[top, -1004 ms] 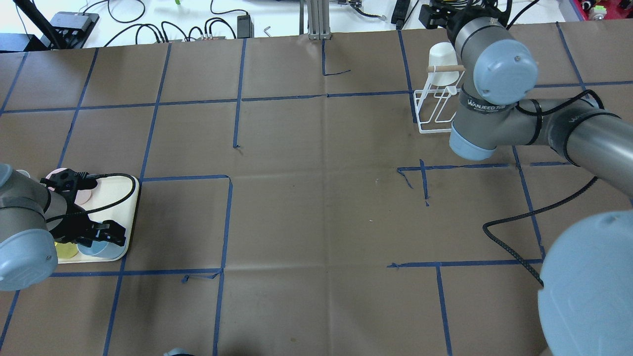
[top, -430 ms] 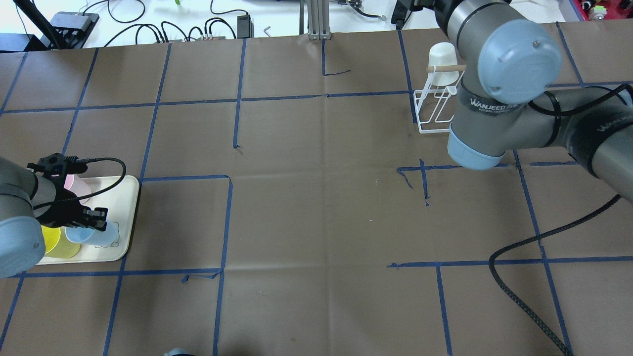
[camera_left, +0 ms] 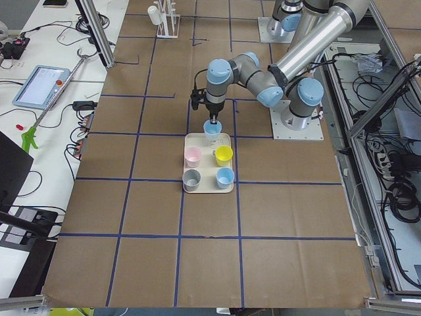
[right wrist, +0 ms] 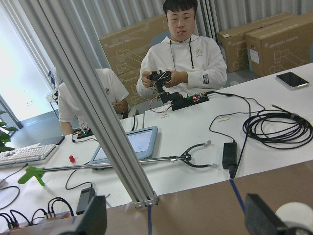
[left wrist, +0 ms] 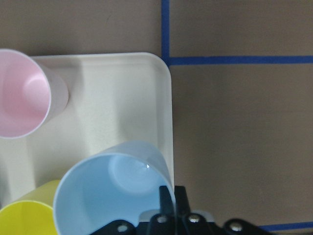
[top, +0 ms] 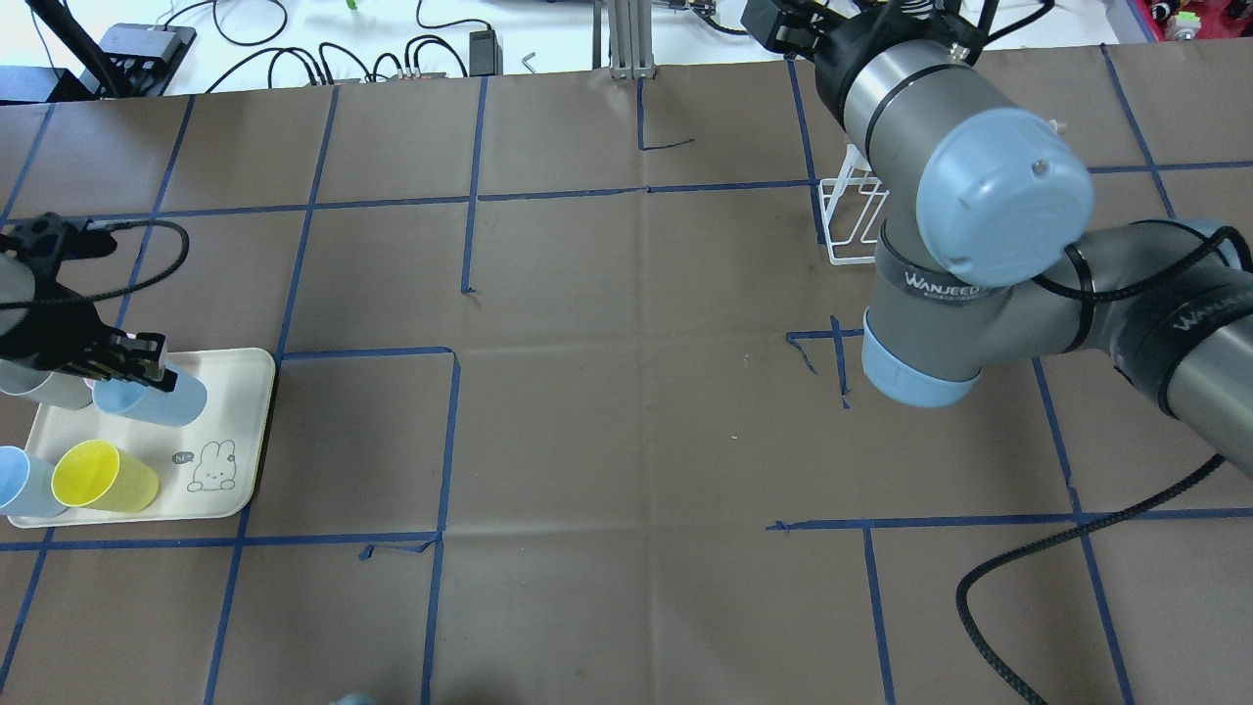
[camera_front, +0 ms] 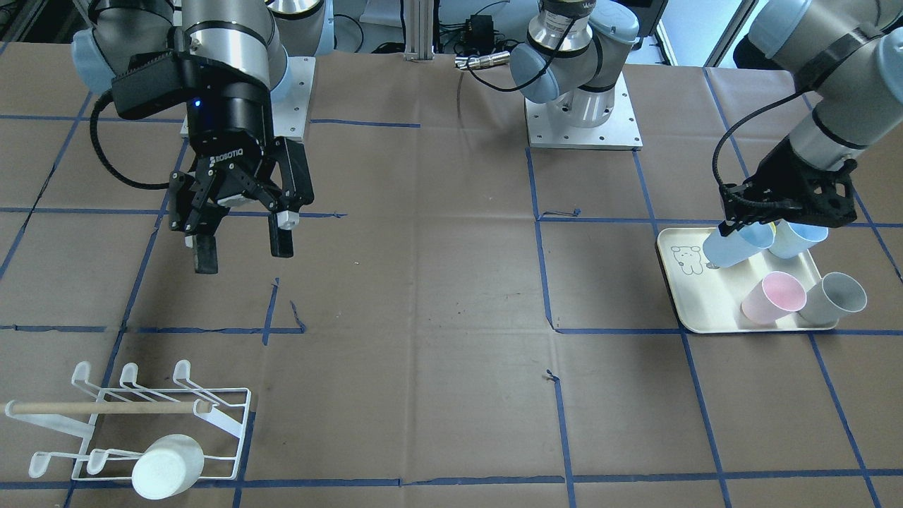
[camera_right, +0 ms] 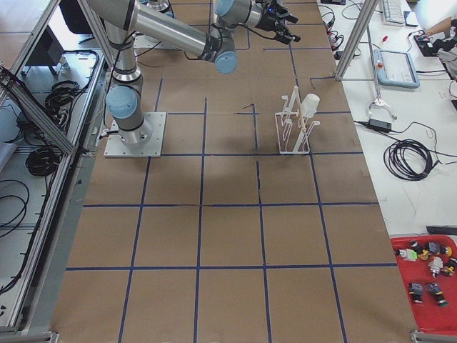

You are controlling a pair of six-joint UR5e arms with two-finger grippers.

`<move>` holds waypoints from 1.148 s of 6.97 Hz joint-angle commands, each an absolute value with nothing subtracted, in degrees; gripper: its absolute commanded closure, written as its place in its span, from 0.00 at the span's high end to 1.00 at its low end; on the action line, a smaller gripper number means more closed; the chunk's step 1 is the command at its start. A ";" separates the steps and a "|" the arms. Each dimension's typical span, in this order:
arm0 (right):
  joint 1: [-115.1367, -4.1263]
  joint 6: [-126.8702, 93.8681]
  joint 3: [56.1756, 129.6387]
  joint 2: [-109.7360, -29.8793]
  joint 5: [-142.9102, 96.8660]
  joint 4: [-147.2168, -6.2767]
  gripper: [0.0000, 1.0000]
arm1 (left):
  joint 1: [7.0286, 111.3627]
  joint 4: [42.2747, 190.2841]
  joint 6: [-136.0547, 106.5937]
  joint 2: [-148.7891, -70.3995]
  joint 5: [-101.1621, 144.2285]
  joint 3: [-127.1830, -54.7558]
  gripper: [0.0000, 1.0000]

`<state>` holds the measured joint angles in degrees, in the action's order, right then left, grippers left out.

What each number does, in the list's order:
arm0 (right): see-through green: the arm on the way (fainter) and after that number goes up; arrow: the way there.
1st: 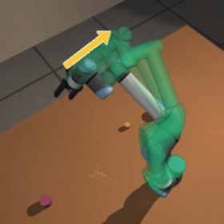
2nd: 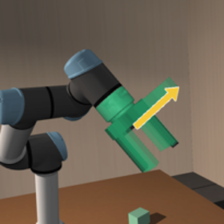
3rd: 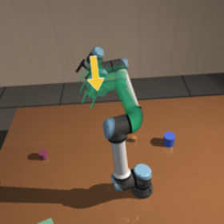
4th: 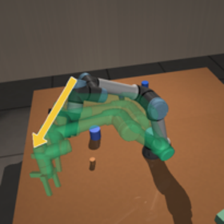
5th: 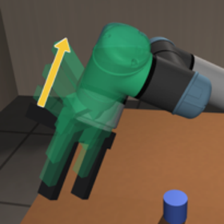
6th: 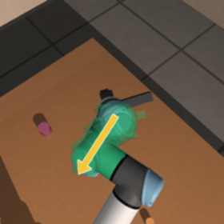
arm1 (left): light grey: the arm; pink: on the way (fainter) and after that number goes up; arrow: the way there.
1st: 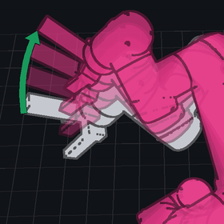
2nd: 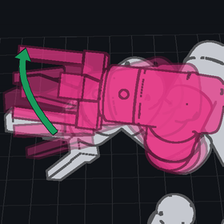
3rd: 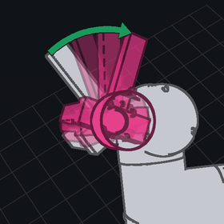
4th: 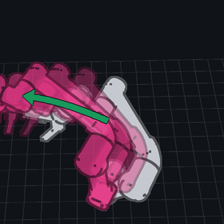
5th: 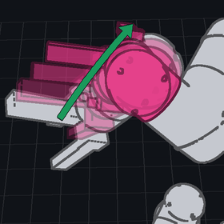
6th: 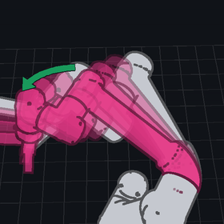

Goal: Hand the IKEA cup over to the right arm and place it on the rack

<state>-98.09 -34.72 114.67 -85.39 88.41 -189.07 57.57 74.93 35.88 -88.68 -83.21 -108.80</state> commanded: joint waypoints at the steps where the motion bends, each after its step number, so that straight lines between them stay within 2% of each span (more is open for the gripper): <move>1: -99.58 -55.29 119.51 -87.71 82.57 -194.19 1.00 | 65.96 83.21 35.95 -92.87 -81.48 -94.98 0.00; 2: -99.67 -62.59 121.79 -87.71 80.09 -199.37 1.00 | 69.83 83.75 35.95 -94.99 -76.51 -90.83 0.00; 3: -99.93 -68.58 124.17 -87.37 79.55 -204.03 1.00 | 71.70 83.93 36.03 -95.88 -67.42 -89.75 0.00; 5: -101.16 -81.06 128.56 -87.28 79.72 -208.11 1.00 | 72.25 82.53 41.61 -95.89 -48.09 -90.79 0.00; 8: -101.60 -86.31 130.17 -86.66 80.68 -208.75 1.00 | 72.25 75.19 51.58 -95.01 -33.07 -94.29 0.00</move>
<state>-101.53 -85.26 129.75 -86.79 80.23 -209.33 72.22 78.99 49.08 -95.30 -37.55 -92.41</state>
